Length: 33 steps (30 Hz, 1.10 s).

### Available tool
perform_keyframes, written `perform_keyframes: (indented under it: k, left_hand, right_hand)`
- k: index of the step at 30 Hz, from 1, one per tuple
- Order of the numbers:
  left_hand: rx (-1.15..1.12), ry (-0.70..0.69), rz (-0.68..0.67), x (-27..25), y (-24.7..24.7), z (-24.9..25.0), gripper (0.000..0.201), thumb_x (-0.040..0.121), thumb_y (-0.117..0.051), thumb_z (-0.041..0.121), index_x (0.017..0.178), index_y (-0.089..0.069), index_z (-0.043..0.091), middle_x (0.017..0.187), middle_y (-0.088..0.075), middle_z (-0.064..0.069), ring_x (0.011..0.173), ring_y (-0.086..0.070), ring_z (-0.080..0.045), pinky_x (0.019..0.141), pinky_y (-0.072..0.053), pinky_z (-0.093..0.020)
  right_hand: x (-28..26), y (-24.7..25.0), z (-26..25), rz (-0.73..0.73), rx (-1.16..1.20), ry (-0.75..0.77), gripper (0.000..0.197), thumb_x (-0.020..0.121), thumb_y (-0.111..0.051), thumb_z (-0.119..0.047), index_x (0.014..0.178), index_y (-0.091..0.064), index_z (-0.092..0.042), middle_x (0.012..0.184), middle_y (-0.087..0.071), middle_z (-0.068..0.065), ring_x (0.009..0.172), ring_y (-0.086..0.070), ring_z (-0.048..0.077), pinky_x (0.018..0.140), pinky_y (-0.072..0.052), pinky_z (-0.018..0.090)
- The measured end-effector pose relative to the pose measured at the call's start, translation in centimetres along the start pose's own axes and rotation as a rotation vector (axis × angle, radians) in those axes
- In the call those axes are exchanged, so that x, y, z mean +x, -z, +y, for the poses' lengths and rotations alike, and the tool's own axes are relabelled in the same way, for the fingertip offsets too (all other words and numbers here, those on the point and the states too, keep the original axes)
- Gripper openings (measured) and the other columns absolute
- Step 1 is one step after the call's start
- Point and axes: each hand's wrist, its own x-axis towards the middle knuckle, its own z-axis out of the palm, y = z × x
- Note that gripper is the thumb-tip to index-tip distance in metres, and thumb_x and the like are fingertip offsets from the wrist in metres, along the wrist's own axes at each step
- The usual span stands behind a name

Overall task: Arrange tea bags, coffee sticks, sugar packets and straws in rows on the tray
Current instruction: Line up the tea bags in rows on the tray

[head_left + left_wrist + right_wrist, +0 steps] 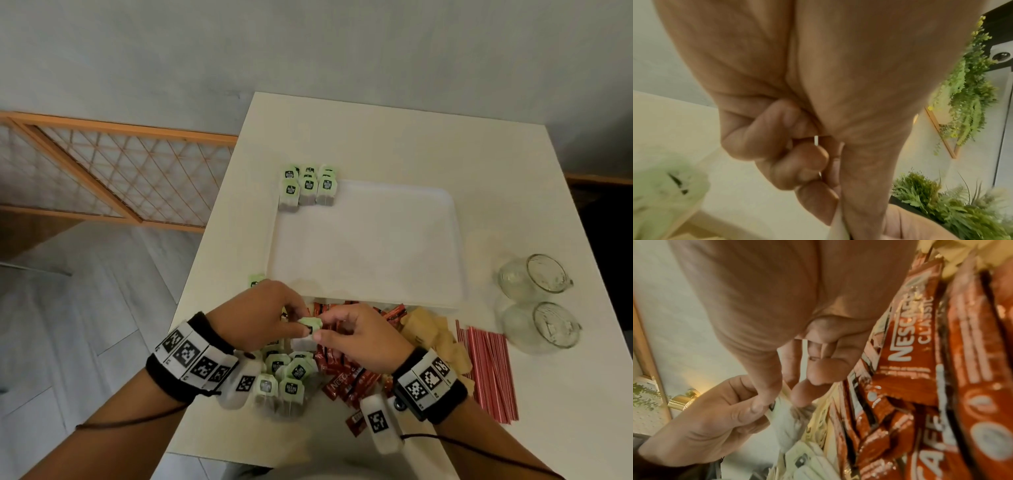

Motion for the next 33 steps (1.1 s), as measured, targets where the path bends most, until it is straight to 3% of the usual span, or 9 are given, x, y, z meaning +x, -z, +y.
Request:
perform_keyframes:
  k: [3,6,10,14,18,25,28,31,33]
  left_hand:
    - [-0.035,0.002,0.019,0.0,0.4,0.5,0.004,0.087,-0.076,0.034,0.087,-0.077,0.03,0.078,-0.069,0.013,0.067,-0.06,-0.002,0.06,-0.043,-0.013]
    - [-0.054,-0.012,0.03,0.0,0.7,0.9,0.013,0.085,-0.078,0.035,0.077,-0.069,0.04,0.074,-0.067,0.012,0.06,-0.055,0.0,0.057,-0.041,-0.012]
    - [-0.083,0.074,0.075,-0.2,1.3,0.0,0.019,0.08,-0.082,0.039,0.095,-0.073,0.032,0.079,-0.068,0.012,0.055,-0.053,-0.001,0.057,-0.042,-0.013]
    - [0.037,0.155,0.103,-0.3,1.7,-1.9,0.029,0.077,-0.082,0.044,0.102,-0.068,0.039,0.082,-0.066,0.014,0.068,-0.058,0.001,0.067,-0.044,-0.015]
    - [0.207,0.193,0.007,-0.3,1.1,-2.5,0.045,0.075,-0.081,0.047,0.116,-0.067,0.035,0.096,-0.059,0.015,0.087,-0.056,-0.002,0.079,-0.046,-0.02]
    - [0.425,0.176,-0.136,0.4,-0.2,-2.3,0.067,0.076,-0.077,0.051,0.136,-0.053,0.034,0.105,-0.052,0.01,0.094,-0.055,-0.013,0.083,-0.051,-0.031]
    - [0.42,0.174,-0.133,0.5,-0.3,-2.3,0.059,0.078,-0.076,0.047,0.132,-0.056,0.033,0.098,-0.052,0.012,0.09,-0.053,-0.012,0.081,-0.049,-0.029]
    - [0.371,0.185,-0.108,0.8,-0.2,-2.4,0.041,0.081,-0.074,0.042,0.119,-0.067,0.029,0.095,-0.051,0.016,0.088,-0.051,-0.006,0.08,-0.047,-0.024]
    - [0.344,0.184,-0.1,0.8,-0.1,-2.3,0.028,0.082,-0.073,0.038,0.109,-0.07,0.028,0.093,-0.053,0.016,0.086,-0.053,-0.006,0.08,-0.048,-0.025]
  right_hand:
    - [-0.1,0.1,0.0,0.018,-0.013,0.006,0.013,0.093,-0.073,-0.033,0.097,-0.076,-0.021,0.08,-0.071,-0.006,0.063,-0.065,0.006,0.061,-0.049,0.02]
    - [0.0,0.1,-0.1,0.041,-0.017,0.024,0.013,0.095,-0.071,-0.031,0.096,-0.076,-0.018,0.08,-0.072,0.002,0.061,-0.066,0.01,0.059,-0.051,0.024]
    - [0.1,0.1,-0.1,0.076,-0.028,0.022,0.014,0.095,-0.069,-0.034,0.093,-0.075,-0.022,0.075,-0.071,0.013,0.063,-0.064,0.038,0.057,-0.053,0.039]
    - [0.0,0.4,0.1,0.1,-0.029,-0.004,0.016,0.094,-0.069,-0.041,0.092,-0.074,-0.027,0.077,-0.073,0.012,0.069,-0.066,0.043,0.06,-0.054,0.042]
    - [-0.3,0.5,0.3,0.111,-0.028,-0.026,0.017,0.092,-0.068,-0.047,0.091,-0.074,-0.031,0.074,-0.072,0.01,0.068,-0.063,0.048,0.059,-0.055,0.05]
    - [-0.6,0.5,0.0,0.125,-0.01,-0.033,0.013,0.094,-0.07,-0.038,0.083,-0.073,-0.045,0.07,-0.071,0.009,0.064,-0.062,0.047,0.059,-0.053,0.049]
    - [-0.8,0.6,-0.1,0.124,-0.011,-0.031,0.016,0.094,-0.07,-0.036,0.081,-0.072,-0.046,0.066,-0.069,0.002,0.06,-0.062,0.036,0.062,-0.052,0.038]
    - [-0.8,0.7,-0.2,0.125,-0.011,-0.031,0.015,0.094,-0.07,-0.037,0.081,-0.072,-0.044,0.07,-0.071,0.006,0.069,-0.066,0.042,0.066,-0.056,0.044]
    - [-0.7,0.7,-0.1,0.123,-0.02,-0.034,0.016,0.094,-0.07,-0.037,0.08,-0.072,-0.045,0.069,-0.071,0.005,0.065,-0.066,0.035,0.07,-0.057,0.048]
